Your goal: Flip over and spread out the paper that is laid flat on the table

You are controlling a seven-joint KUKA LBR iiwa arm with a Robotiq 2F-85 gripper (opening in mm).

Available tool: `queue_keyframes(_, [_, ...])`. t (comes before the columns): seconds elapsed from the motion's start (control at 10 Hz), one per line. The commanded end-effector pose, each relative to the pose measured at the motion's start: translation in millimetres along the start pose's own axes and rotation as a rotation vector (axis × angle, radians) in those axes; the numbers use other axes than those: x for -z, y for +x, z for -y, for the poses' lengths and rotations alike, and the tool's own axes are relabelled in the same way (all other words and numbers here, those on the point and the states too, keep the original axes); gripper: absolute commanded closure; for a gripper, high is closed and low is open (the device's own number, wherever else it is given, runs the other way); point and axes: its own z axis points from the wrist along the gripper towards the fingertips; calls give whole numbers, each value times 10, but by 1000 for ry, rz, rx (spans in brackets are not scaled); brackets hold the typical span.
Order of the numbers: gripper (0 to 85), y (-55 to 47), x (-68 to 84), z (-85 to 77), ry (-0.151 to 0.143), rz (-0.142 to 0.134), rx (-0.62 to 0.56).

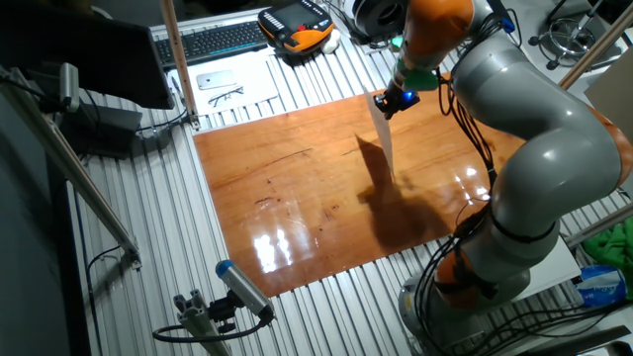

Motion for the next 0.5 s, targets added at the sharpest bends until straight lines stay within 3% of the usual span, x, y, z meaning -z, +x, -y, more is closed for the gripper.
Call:
queue_keyframes(0.0, [850,0,0,0,7,1,4])
queue_keyframes(0.4, [850,0,0,0,38,3,14])
